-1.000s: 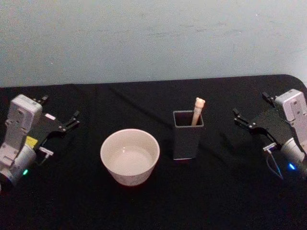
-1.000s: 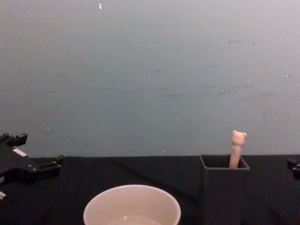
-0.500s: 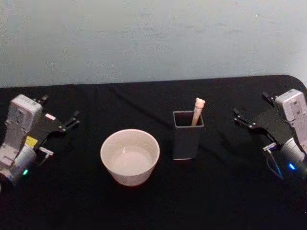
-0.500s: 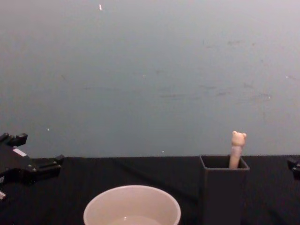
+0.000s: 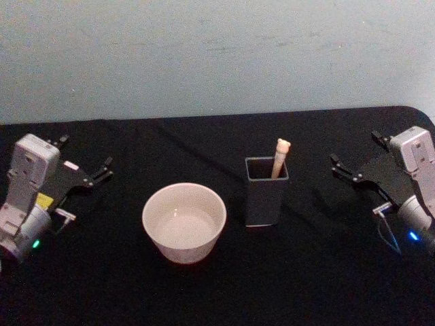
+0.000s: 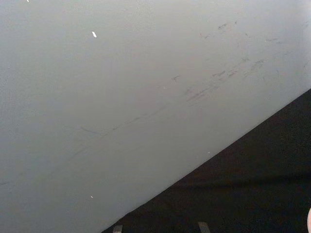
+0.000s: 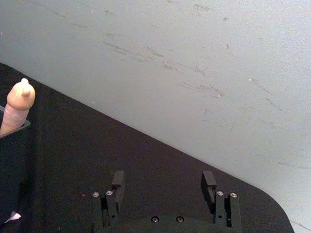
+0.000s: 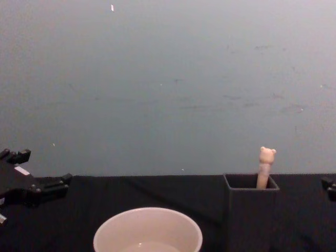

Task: Pick up the stirring spoon with one hand, stir inside the cup, then place it back in its original position.

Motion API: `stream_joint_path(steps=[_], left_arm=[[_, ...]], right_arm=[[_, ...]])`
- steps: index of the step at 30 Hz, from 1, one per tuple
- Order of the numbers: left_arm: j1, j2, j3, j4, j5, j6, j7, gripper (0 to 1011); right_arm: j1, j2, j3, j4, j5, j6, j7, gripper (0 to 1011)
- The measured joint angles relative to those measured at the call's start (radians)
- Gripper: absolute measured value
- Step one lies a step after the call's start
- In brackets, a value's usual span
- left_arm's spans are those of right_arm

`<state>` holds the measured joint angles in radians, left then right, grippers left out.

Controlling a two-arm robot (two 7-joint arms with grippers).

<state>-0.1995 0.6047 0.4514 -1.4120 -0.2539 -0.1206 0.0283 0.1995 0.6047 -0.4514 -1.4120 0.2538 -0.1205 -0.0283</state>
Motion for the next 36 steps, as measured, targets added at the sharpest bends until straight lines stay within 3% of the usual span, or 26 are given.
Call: stream_joint_path(steps=[36], left_arm=[[0.000, 0.000, 0.000, 0.000, 0.000, 0.000, 0.000, 1001]], right_arm=[[0.000, 0.000, 0.000, 0.000, 0.000, 0.000, 0.000, 1003]])
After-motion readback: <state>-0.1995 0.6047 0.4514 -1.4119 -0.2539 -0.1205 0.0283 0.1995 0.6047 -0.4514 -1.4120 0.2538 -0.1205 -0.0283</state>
